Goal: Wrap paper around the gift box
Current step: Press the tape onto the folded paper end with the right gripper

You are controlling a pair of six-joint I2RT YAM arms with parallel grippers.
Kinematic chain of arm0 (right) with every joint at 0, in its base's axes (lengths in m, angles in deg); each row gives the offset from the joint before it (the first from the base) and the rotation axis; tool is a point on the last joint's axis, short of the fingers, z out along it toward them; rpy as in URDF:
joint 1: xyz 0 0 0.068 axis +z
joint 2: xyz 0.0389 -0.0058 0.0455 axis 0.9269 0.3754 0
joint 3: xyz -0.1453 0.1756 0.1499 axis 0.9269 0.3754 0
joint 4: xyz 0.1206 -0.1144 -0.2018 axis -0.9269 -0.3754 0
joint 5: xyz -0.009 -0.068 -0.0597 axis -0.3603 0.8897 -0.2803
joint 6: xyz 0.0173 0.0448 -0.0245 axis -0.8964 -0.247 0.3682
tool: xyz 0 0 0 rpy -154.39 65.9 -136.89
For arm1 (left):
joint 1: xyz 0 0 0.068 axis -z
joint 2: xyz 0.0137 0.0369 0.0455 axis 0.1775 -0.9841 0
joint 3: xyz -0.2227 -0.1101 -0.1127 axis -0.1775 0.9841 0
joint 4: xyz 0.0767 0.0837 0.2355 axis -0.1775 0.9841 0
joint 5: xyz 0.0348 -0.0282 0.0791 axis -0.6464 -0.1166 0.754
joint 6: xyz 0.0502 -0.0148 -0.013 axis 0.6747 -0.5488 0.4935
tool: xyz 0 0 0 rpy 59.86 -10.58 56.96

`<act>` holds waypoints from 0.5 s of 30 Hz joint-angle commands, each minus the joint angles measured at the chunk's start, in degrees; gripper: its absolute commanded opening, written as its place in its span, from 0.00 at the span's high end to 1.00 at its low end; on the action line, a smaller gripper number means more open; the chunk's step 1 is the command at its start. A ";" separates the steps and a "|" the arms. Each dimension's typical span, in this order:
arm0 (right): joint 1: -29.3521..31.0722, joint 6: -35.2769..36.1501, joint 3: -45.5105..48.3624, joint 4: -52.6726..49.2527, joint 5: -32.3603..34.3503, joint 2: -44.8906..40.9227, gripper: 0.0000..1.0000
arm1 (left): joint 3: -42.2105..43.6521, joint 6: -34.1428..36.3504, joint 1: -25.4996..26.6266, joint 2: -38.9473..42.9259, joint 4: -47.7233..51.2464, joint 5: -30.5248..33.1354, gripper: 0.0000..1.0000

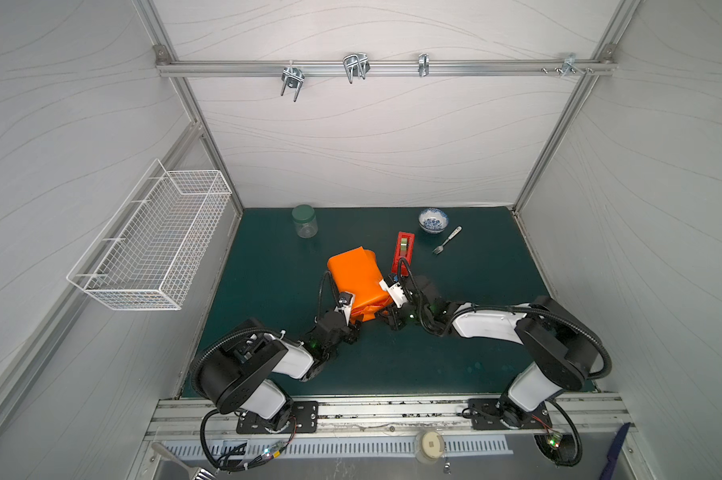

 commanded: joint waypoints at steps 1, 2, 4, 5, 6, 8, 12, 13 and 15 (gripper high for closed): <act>1.33 0.96 -2.47 -0.10 -0.29 1.93 0.90 | -1.32 -0.42 -0.41 0.81 -0.38 0.36 0.30; 1.48 1.04 -3.03 -0.18 -0.17 2.64 0.91 | -1.30 -0.41 -0.40 0.77 -0.38 0.32 0.30; 1.54 1.25 -4.08 -0.03 0.13 4.15 0.93 | -1.34 -0.41 -0.44 0.79 -0.38 0.35 0.30; 1.57 1.34 -4.58 0.14 0.50 4.92 0.94 | -1.34 -0.45 -0.41 0.78 -0.38 0.33 0.30; 1.53 1.57 -5.03 0.32 0.94 5.70 0.94 | -1.40 -0.41 -0.41 0.70 -0.38 0.34 0.30; 1.44 2.11 -6.03 -0.01 1.70 7.02 0.95 | -1.39 -0.37 -0.43 0.72 -0.36 0.24 0.30; 0.71 2.72 -6.58 0.85 2.97 8.71 0.97 | -1.48 -0.35 -0.41 0.72 -0.29 0.11 0.30; 0.40 2.78 -6.34 1.28 3.23 8.96 0.97 | -1.49 -0.34 -0.41 0.71 -0.29 0.10 0.30; -0.46 2.74 -5.97 2.00 3.12 9.25 0.97 | -1.37 -0.32 -0.47 0.74 -0.25 0.07 0.30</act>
